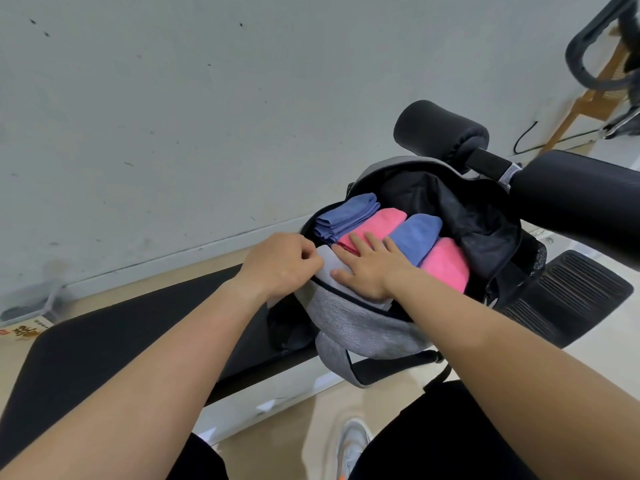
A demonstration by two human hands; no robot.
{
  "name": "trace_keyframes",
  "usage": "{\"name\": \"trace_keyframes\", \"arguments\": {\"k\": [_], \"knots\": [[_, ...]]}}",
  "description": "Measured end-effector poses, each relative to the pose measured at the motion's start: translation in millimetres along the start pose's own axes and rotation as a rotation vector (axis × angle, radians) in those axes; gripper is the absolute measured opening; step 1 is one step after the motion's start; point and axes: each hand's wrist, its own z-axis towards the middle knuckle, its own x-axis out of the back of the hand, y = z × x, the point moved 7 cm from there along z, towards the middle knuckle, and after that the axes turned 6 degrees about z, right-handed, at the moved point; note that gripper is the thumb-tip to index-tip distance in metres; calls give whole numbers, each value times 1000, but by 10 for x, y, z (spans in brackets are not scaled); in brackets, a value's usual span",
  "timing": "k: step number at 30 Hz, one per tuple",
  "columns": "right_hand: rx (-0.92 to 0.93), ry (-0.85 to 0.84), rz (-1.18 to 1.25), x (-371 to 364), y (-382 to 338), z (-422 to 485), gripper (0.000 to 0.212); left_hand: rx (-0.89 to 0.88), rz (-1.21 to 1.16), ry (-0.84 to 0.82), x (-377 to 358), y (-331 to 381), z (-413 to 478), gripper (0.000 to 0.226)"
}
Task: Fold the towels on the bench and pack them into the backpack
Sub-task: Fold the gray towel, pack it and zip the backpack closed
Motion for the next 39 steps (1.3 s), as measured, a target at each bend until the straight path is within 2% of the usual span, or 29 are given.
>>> {"name": "trace_keyframes", "arguments": {"k": [3, 6, 9, 13, 15, 24, 27, 29, 31, 34, 37, 39], "knots": [[120, 135, -48, 174, -142, 32, 71, 89, -88, 97, 9, -69, 86, 8], [211, 107, -54, 84, -238, 44, 63, 256, -88, 160, -13, -211, 138, 23], [133, 77, -17, -54, -176, 67, 73, 344, -120, 152, -23, -275, 165, 16], [-19, 107, -52, 19, 75, 147, 69, 375, -240, 239, 134, -396, 207, 9], [-36, 79, -19, -6, 105, 160, 69, 375, -266, 265, 171, -438, 207, 10], [-147, 67, 213, -60, -452, 461, 61, 425, -181, 363, 372, -901, 343, 18], [-115, 43, 261, -18, -560, 568, 58, 444, -135, 369, 319, -996, 274, 18], [-66, 67, 303, 63, -483, 576, 56, 425, -166, 358, 243, -946, 229, 21], [12, 131, 328, 169, -370, 516, 53, 385, -175, 326, 150, -809, 160, 34], [85, 203, 368, 278, -220, 331, 49, 279, 12, 332, 102, -506, 65, 44], [69, 344, 270, 444, -7, 44, 46, 117, 91, 317, 86, -159, 64, 40], [-28, 430, 237, 583, 269, -181, 46, 54, 83, 278, 55, 55, 126, 40]]}}
